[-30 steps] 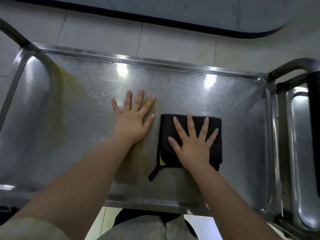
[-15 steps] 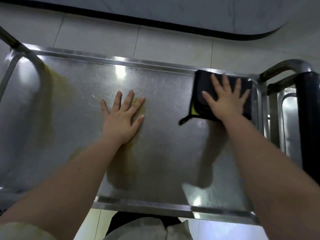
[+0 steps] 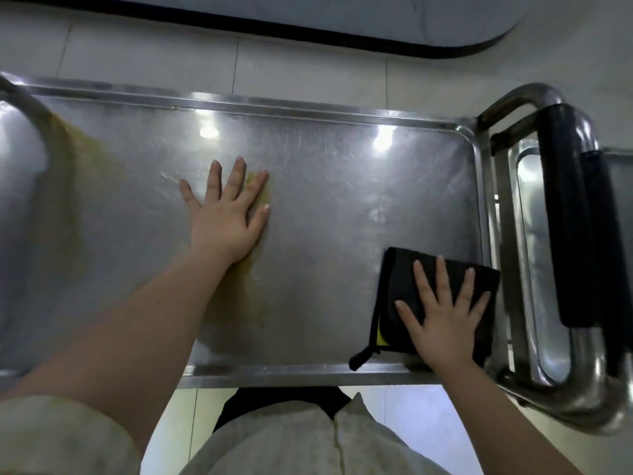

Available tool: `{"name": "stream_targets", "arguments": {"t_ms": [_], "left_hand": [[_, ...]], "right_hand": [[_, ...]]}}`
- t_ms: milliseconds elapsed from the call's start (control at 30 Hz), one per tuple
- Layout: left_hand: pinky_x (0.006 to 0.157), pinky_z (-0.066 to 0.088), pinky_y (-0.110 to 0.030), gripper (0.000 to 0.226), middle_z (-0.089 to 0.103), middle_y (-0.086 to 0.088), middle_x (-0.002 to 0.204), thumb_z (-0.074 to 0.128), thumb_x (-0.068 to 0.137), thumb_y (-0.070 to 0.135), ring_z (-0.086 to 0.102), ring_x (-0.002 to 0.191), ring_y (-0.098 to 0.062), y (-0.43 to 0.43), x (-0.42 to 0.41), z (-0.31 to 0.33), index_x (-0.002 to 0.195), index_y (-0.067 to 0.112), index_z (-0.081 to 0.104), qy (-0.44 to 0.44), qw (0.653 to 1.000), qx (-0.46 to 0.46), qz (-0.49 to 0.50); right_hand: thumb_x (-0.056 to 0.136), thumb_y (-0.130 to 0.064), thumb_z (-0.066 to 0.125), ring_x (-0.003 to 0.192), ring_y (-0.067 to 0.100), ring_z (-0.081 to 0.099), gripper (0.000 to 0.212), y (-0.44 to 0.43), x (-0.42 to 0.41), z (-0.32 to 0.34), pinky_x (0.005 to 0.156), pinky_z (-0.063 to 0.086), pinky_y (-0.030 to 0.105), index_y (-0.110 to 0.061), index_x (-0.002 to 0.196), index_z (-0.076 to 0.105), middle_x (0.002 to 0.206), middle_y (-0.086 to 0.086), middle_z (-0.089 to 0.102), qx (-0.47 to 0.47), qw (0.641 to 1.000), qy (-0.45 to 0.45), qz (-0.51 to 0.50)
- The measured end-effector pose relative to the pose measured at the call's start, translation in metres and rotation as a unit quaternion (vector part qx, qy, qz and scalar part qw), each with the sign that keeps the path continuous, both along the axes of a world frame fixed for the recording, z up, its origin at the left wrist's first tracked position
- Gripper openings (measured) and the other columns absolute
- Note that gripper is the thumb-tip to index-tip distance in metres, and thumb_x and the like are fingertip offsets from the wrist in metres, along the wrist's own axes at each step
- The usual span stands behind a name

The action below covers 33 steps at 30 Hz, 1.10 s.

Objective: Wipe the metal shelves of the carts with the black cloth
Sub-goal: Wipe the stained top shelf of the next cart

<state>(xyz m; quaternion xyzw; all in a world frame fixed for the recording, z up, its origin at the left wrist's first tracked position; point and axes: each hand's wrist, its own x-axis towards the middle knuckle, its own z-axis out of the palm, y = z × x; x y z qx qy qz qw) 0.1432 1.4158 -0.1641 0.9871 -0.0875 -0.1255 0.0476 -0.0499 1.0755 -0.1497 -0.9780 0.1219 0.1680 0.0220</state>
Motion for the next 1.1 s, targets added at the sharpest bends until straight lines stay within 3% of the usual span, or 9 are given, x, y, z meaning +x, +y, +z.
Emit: {"name": "stream_targets", "arguments": {"t_ms": [167, 267, 400, 567, 667, 867, 1000, 1100], "left_hand": [[0.111, -0.008, -0.072, 0.06, -0.014, 0.009, 0.165, 0.008, 0.097, 0.066, -0.015, 0.151, -0.029, 0.001, 0.001, 0.001, 0.152, 0.05, -0.008, 0.006, 1.0, 0.006, -0.006], [0.111, -0.007, -0.073, 0.06, -0.015, 0.009, 0.164, 0.008, 0.097, 0.066, -0.016, 0.151, -0.028, 0.002, 0.001, 0.001, 0.152, 0.05, -0.009, 0.004, 1.0, 0.005, -0.008], [0.111, -0.006, -0.073, 0.06, -0.013, 0.009, 0.165, 0.01, 0.098, 0.065, -0.014, 0.151, -0.028, 0.002, 0.0, 0.001, 0.153, 0.05, -0.005, 0.005, 1.0, -0.006, -0.011], [0.11, -0.006, -0.074, 0.061, -0.013, 0.008, 0.165, 0.009, 0.097, 0.066, -0.014, 0.151, -0.029, -0.001, 0.001, 0.001, 0.153, 0.049, -0.005, 0.007, 1.0, 0.0, -0.014], [0.11, -0.007, -0.074, 0.061, -0.013, 0.008, 0.165, 0.01, 0.097, 0.065, -0.014, 0.151, -0.03, -0.003, -0.001, 0.0, 0.154, 0.048, -0.005, 0.004, 1.0, -0.004, -0.018], [0.11, -0.013, -0.072, 0.06, -0.016, 0.009, 0.164, 0.012, 0.098, 0.064, -0.018, 0.15, -0.027, -0.002, 0.003, 0.011, 0.153, 0.049, -0.006, 0.046, 0.999, -0.009, -0.027], [0.112, -0.015, -0.066, 0.054, -0.016, 0.007, 0.165, 0.013, 0.103, 0.051, -0.02, 0.15, -0.026, 0.027, 0.015, 0.025, 0.155, 0.046, -0.002, 0.072, 0.997, -0.017, -0.004], [0.114, -0.007, -0.068, 0.055, -0.013, 0.007, 0.165, 0.019, 0.104, 0.048, -0.018, 0.15, -0.028, 0.087, 0.024, 0.028, 0.156, 0.044, 0.001, 0.043, 0.996, -0.013, 0.072]], "right_hand": [[0.088, -0.075, 0.029, 0.146, 0.05, 0.007, 0.072, 0.115, -0.005, 0.004, 0.109, 0.007, 0.075, -0.044, 0.153, 0.023, 0.163, -0.002, 0.021, 0.043, 0.994, -0.021, 0.099], [0.09, -0.075, 0.03, 0.147, 0.048, 0.008, 0.072, 0.159, -0.003, 0.005, 0.111, 0.005, 0.074, -0.044, 0.154, 0.021, 0.164, -0.004, 0.018, 0.05, 0.989, -0.033, 0.136], [0.086, -0.078, 0.032, 0.15, 0.042, 0.006, 0.072, 0.113, -0.007, 0.003, 0.112, 0.001, 0.072, -0.051, 0.152, 0.018, 0.164, -0.012, 0.014, 0.049, 0.985, -0.043, 0.16], [0.087, -0.082, 0.01, 0.15, 0.039, -0.005, 0.072, -0.015, -0.04, 0.006, 0.113, 0.003, 0.072, -0.053, 0.152, 0.001, 0.165, -0.007, 0.009, -0.001, 1.0, 0.009, 0.006], [0.088, -0.08, 0.006, 0.149, 0.042, -0.005, 0.072, -0.024, -0.048, 0.009, 0.111, 0.003, 0.073, -0.049, 0.153, 0.001, 0.165, -0.004, 0.009, -0.009, 0.998, 0.048, -0.026], [0.091, -0.075, 0.019, 0.146, 0.052, 0.004, 0.071, 0.09, -0.031, 0.012, 0.108, 0.006, 0.077, -0.041, 0.154, 0.024, 0.164, -0.001, 0.019, 0.03, 0.997, 0.029, 0.07], [0.091, -0.074, 0.031, 0.146, 0.052, 0.004, 0.071, 0.185, -0.002, 0.011, 0.108, 0.004, 0.077, -0.044, 0.154, 0.02, 0.165, -0.003, 0.015, 0.049, 0.984, -0.004, 0.169], [0.09, -0.075, 0.033, 0.147, 0.049, 0.004, 0.072, 0.214, 0.012, 0.007, 0.109, 0.0, 0.076, -0.046, 0.154, 0.017, 0.165, -0.005, 0.013, 0.045, 0.985, -0.015, 0.167]]}}
